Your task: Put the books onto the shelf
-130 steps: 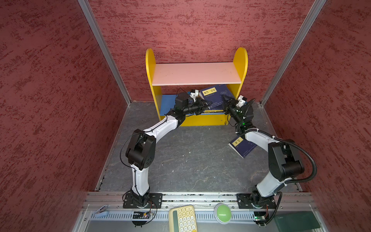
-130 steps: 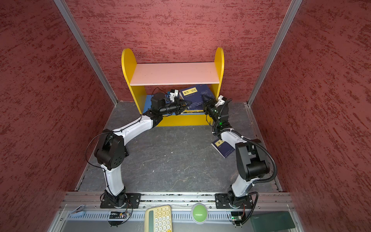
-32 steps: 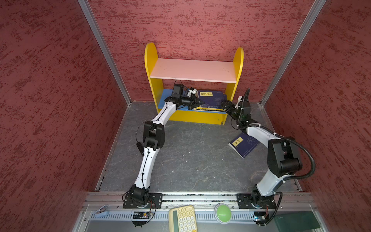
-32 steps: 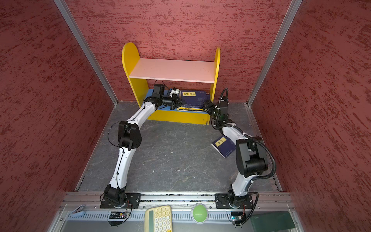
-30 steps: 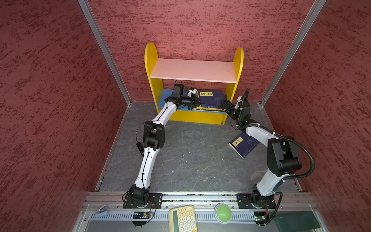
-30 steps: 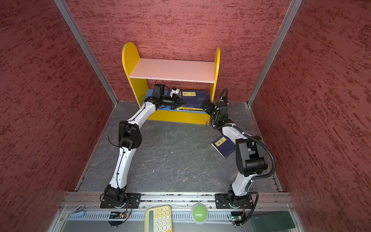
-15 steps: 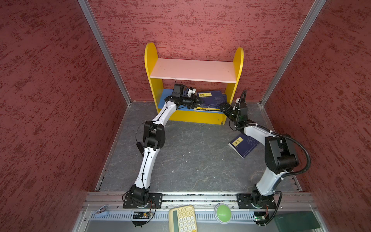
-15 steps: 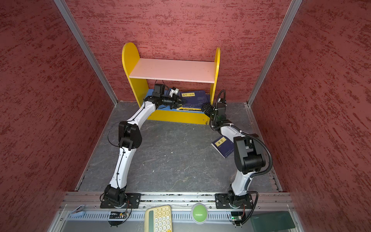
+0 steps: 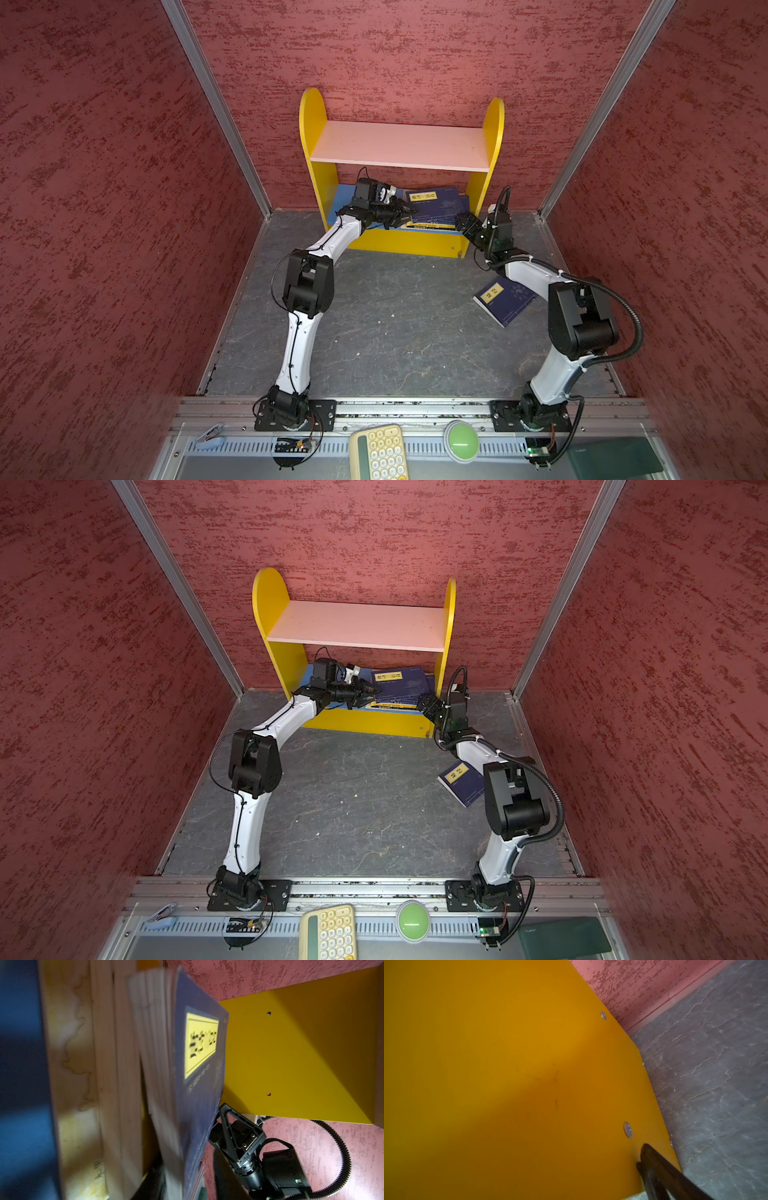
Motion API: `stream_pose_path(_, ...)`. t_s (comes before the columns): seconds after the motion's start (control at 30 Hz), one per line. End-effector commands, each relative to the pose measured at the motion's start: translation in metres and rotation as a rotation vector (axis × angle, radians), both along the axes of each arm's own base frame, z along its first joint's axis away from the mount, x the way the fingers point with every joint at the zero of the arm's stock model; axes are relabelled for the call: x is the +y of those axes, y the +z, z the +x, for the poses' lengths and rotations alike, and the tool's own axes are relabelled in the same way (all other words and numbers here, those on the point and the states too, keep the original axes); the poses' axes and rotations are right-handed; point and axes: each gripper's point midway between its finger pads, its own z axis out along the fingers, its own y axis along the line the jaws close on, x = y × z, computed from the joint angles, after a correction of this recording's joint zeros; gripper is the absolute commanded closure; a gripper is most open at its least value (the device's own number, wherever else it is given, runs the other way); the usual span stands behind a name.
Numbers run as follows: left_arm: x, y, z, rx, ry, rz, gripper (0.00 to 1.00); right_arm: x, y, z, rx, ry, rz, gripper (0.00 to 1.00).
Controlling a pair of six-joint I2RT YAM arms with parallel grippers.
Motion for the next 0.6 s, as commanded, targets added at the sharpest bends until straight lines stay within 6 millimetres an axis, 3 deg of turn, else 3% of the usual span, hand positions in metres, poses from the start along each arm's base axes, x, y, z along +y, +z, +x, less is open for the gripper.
stream_pose_path(0.0, -0.008, 0.022, 0.004, -0.049, 0.018, -0.056, 0.76, 0.012, 0.035, 0.002, -0.087, 0.045, 0.060, 0.02)
stream_pose_path(0.3, -0.008, 0.039, 0.005, -0.094, 0.055, -0.109, 0.97, 0.014, 0.056, -0.015, -0.121, 0.049, 0.145, 0.01)
stream_pose_path(0.57, -0.002, 0.072, -0.009, -0.149, 0.025, -0.176, 1.00, 0.016, 0.067, -0.044, -0.105, 0.074, 0.284, 0.02)
